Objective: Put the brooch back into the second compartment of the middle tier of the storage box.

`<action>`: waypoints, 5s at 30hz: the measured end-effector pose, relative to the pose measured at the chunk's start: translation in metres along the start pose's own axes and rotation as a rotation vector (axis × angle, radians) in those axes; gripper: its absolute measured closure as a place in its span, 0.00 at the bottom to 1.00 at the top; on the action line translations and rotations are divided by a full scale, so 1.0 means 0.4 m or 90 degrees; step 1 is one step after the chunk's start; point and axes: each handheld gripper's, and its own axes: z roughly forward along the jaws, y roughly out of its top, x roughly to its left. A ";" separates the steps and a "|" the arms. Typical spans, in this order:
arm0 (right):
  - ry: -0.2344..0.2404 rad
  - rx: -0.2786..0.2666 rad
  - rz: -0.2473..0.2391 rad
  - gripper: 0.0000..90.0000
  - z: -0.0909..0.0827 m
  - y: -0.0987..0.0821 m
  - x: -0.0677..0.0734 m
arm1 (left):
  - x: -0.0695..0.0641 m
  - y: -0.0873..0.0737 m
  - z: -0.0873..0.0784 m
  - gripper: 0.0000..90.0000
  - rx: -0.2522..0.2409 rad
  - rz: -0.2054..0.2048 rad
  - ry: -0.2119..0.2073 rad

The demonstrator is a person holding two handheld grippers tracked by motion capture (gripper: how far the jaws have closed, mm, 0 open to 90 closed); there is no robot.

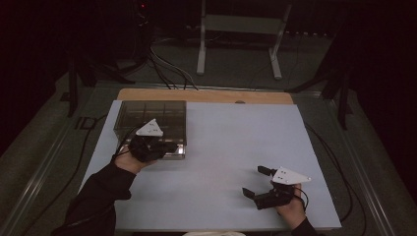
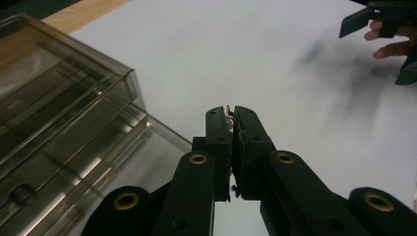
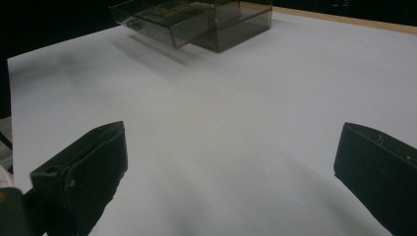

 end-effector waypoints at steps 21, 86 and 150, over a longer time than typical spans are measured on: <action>0.000 0.001 -0.001 0.00 0.002 0.001 0.002 | 0.076 -0.054 -0.064 0.97 -0.029 -0.061 0.043; 0.003 0.001 0.000 0.00 0.003 0.001 0.002 | 0.170 -0.167 0.035 0.97 0.000 -0.174 0.091; 0.002 0.000 0.002 0.00 0.001 0.001 0.000 | 0.081 -0.091 -0.034 0.01 -0.036 -0.164 0.114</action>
